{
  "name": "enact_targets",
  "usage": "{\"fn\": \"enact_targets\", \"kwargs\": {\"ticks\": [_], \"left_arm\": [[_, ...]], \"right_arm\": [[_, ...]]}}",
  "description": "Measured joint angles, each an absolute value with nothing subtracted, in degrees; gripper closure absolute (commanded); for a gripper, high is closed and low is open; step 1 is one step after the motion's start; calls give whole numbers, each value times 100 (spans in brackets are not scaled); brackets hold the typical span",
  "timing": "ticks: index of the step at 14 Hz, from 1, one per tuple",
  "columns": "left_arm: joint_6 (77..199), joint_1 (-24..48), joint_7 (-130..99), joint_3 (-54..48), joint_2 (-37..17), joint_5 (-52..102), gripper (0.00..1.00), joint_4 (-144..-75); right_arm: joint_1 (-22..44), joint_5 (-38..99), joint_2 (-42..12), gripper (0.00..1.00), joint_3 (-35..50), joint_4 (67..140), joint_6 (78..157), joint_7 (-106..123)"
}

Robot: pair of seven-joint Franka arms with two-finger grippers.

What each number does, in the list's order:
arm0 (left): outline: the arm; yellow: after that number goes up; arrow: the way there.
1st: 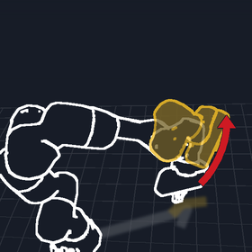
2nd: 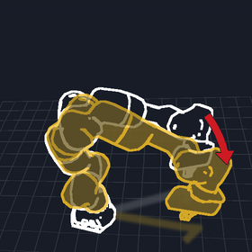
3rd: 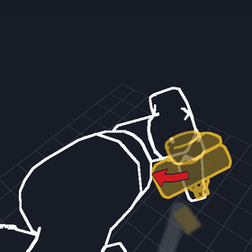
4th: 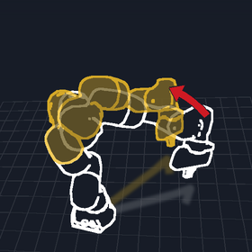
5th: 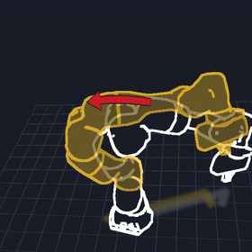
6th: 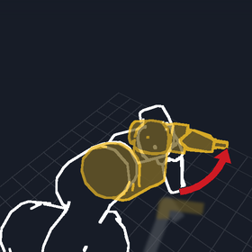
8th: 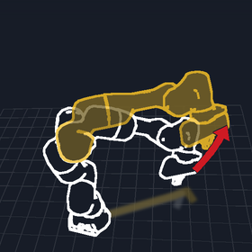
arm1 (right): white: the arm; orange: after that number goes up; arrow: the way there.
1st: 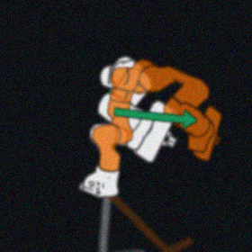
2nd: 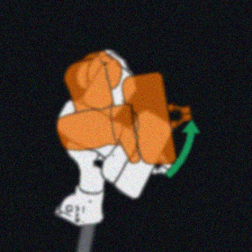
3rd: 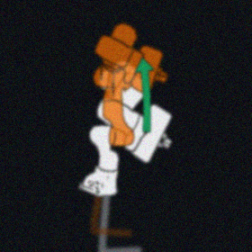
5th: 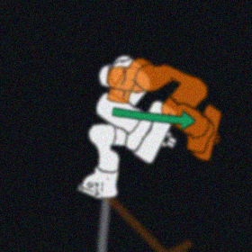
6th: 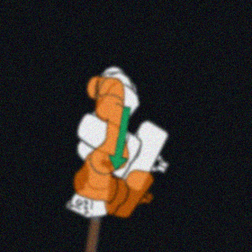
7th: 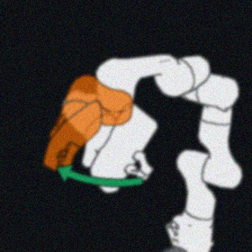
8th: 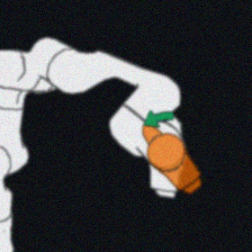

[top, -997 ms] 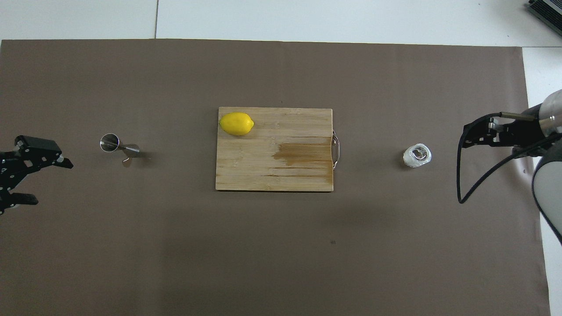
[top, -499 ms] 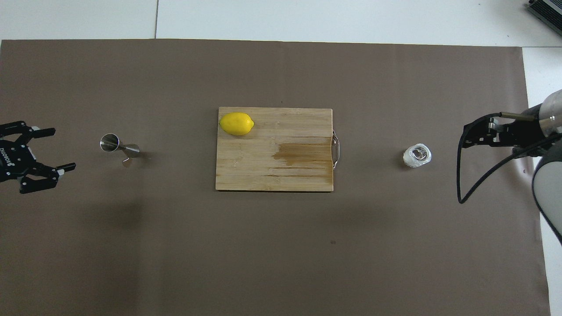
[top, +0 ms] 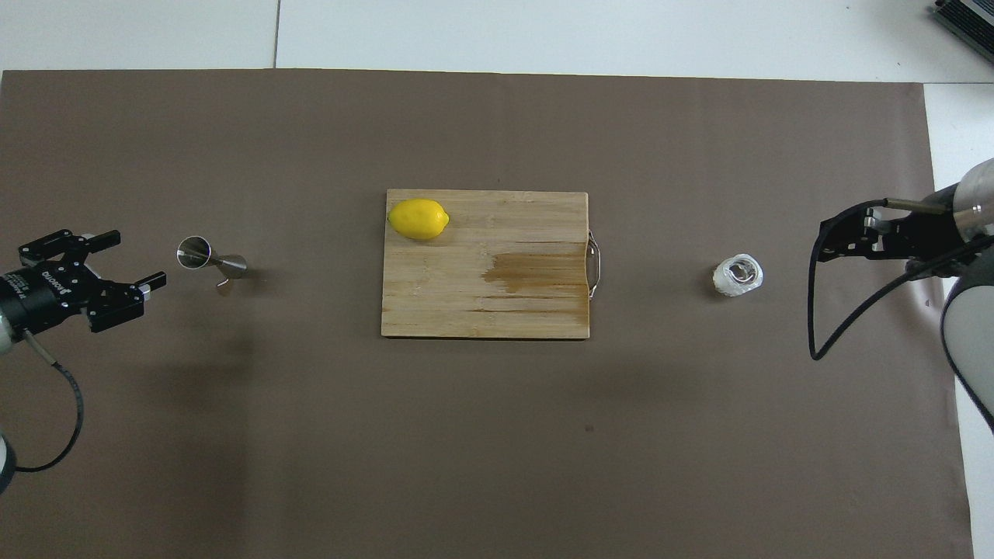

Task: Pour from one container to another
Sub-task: 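Open the left gripper and reach toward the small metal cup, then close the left gripper around the small metal cup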

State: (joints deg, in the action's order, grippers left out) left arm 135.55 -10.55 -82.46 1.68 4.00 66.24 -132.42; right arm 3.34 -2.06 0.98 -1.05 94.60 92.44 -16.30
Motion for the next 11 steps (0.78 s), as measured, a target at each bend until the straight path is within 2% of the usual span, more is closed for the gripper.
{"fn": "enact_targets", "kwargs": {"ticks": [3,11], "left_arm": [[13782,-926,-8157,154,128,7241,0,-13254],[14230,-539,-7927,144,-90,7611,0,-13256]], "right_arm": [[334,-206,98,0,-105,9460,9244,-1630],[334,-206,98,0,-105,9460,9244,-1630]]}}
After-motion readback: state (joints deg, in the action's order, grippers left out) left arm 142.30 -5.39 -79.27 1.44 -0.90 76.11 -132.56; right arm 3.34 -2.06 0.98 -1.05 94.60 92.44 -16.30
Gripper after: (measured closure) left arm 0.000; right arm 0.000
